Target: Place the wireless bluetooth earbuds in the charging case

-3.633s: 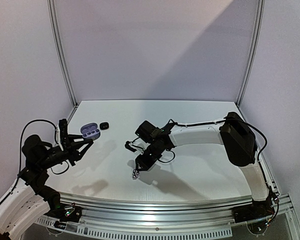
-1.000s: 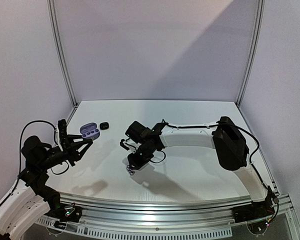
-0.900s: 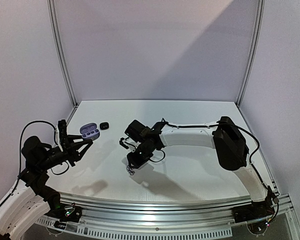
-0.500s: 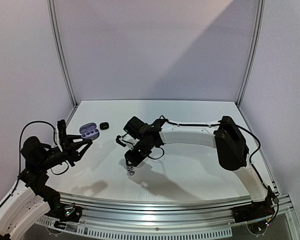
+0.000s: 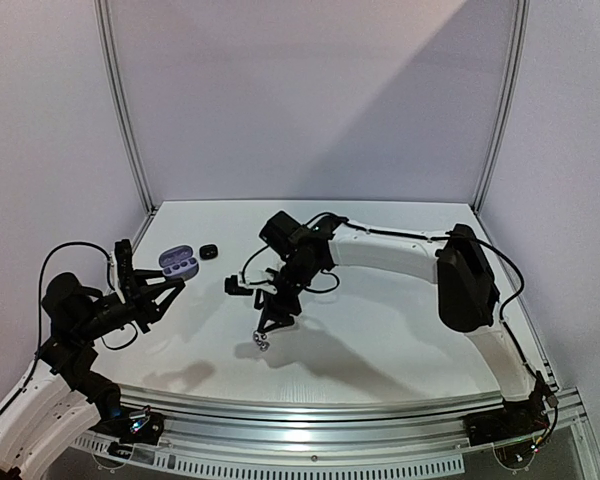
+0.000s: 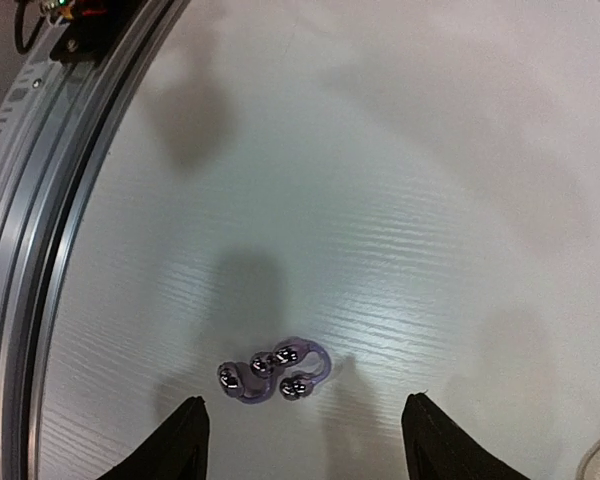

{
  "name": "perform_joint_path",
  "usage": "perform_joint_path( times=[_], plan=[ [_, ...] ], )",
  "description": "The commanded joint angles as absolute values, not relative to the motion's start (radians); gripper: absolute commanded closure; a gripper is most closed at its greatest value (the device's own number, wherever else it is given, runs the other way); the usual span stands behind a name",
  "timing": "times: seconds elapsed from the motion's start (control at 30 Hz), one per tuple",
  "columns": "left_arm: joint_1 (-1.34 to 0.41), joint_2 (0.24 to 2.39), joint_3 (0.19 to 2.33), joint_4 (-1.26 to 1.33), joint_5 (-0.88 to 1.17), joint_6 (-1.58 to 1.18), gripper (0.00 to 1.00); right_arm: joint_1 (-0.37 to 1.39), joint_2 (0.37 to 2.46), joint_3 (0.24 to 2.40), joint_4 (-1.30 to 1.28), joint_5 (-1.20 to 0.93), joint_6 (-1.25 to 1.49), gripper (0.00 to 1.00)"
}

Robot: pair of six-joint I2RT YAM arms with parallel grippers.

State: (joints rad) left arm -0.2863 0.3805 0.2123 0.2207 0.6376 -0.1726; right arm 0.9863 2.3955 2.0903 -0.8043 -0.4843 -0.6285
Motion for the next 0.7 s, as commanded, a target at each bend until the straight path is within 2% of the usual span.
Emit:
perform_joint_path(
  times=[0.0,0.13,0.27,0.67],
  plan=[
    [-0.273,0.378,0.196,0.231,0.628,-0.171,1.0,0.945,2.448,2.227,-0.92,-0.588,-0.837,0.37],
    [-0.275,0.392,0.194,0.235,0.626,-0.171,1.0,0.949,2.463,2.215,-0.88,-0.555,-0.855,0.39],
    [-0.274,0.4,0.193,0.237,0.624,-0.17,1.0,0.959,2.478,2.211,-0.831,-0.502,-0.839,0.46],
    [-0.274,0.408,0.192,0.237,0.62,-0.168,1.0,0.96,2.538,2.201,-0.807,-0.525,-0.856,0.45]
  ],
)
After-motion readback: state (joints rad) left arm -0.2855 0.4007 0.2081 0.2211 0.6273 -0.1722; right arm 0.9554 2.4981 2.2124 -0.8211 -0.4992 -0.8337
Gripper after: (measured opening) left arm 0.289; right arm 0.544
